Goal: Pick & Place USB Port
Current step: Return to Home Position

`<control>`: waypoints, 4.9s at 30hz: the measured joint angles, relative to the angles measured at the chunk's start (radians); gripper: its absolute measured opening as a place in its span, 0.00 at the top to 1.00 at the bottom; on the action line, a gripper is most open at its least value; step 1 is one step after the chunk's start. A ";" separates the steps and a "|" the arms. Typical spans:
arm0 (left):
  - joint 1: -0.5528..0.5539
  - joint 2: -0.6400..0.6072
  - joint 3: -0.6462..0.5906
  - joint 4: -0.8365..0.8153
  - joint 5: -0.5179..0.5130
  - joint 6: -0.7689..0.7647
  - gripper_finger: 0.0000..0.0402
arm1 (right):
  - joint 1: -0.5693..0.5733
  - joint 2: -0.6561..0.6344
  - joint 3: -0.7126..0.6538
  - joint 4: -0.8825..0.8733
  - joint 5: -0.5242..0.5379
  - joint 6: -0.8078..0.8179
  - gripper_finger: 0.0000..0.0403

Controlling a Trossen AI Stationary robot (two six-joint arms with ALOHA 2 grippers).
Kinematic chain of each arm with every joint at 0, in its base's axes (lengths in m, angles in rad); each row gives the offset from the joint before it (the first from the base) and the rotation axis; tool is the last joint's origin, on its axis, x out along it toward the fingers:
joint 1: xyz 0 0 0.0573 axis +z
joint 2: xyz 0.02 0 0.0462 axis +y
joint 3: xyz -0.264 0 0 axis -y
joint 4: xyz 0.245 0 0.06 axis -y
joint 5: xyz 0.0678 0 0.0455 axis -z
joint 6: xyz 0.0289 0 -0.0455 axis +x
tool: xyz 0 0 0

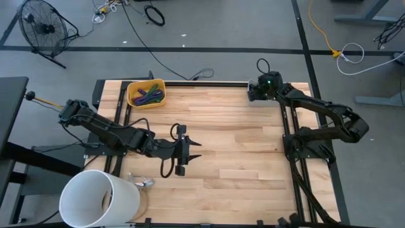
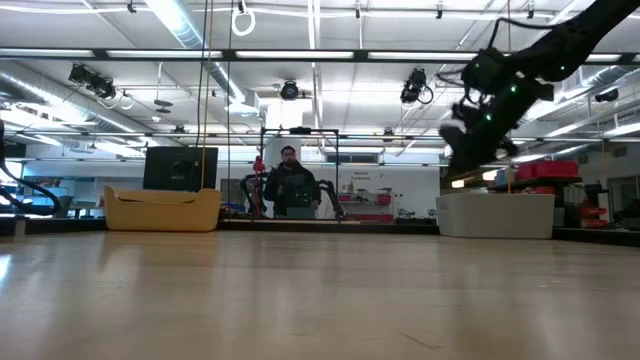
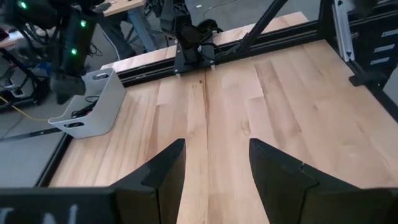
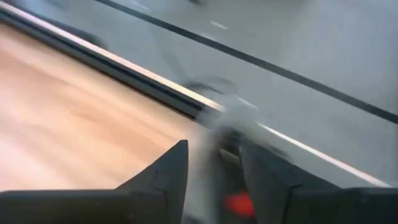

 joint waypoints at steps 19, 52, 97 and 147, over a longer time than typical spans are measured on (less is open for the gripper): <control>0.211 -0.147 -0.198 0.073 -0.035 -0.031 0.55 | 0.519 -0.171 0.012 0.426 -0.629 0.140 0.68; 0.221 -1.019 -1.105 0.400 -0.021 -0.211 0.55 | 1.071 0.296 -0.356 1.354 0.104 0.002 0.72; 0.220 -1.044 -1.123 0.258 0.009 -0.130 0.55 | 1.100 0.138 -0.625 1.428 0.204 0.134 0.72; 0.221 -1.411 -1.124 0.282 0.009 -0.130 0.55 | 0.961 -1.209 -0.598 1.227 0.329 0.133 0.72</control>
